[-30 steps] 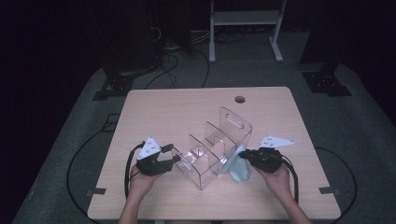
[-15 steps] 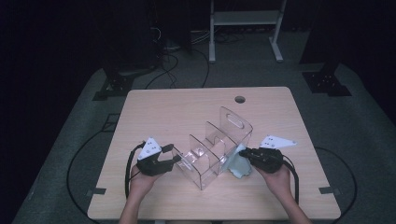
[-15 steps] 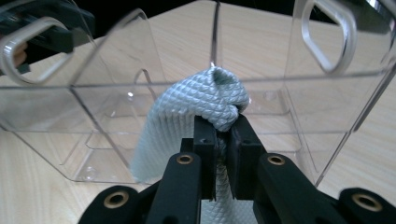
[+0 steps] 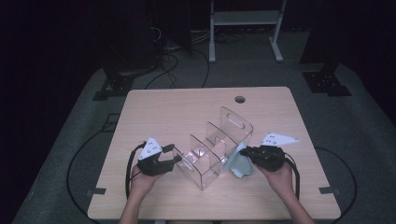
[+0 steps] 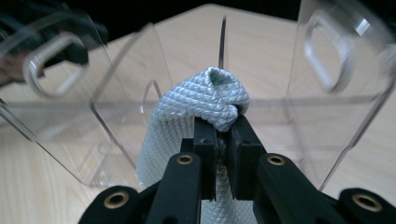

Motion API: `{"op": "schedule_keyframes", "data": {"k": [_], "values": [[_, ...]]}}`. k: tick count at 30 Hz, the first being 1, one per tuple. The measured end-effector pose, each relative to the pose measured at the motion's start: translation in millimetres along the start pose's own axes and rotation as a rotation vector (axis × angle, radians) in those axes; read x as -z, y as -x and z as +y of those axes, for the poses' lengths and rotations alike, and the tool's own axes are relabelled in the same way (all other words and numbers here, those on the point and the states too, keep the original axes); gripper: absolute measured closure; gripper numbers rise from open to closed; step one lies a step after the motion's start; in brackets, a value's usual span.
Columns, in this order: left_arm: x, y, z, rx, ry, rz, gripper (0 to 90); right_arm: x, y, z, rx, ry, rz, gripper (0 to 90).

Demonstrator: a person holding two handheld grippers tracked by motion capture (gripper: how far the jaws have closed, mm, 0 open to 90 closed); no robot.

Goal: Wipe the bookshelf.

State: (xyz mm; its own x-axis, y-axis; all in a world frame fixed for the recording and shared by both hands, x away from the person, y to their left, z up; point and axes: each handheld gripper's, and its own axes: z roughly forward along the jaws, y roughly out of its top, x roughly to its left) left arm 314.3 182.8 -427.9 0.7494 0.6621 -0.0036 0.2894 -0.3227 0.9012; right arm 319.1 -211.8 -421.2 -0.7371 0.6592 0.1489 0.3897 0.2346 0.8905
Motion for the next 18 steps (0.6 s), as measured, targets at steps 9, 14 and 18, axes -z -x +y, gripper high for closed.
{"op": "schedule_keyframes", "data": {"k": [9,14,18], "values": [[-0.7,-0.2,0.8,-0.002,-0.002,-0.004,46.6,9.3,6.8,54.7,0.045,0.010,-0.016,82.8],[-0.8,0.0,0.6,-0.009,-0.001,-0.006,46.6,-16.8,9.5,60.9,0.033,-0.046,0.010,82.8],[-1.3,0.3,0.6,-0.017,0.001,-0.008,46.6,-23.4,11.0,49.0,0.025,-0.071,0.028,83.0]]}}
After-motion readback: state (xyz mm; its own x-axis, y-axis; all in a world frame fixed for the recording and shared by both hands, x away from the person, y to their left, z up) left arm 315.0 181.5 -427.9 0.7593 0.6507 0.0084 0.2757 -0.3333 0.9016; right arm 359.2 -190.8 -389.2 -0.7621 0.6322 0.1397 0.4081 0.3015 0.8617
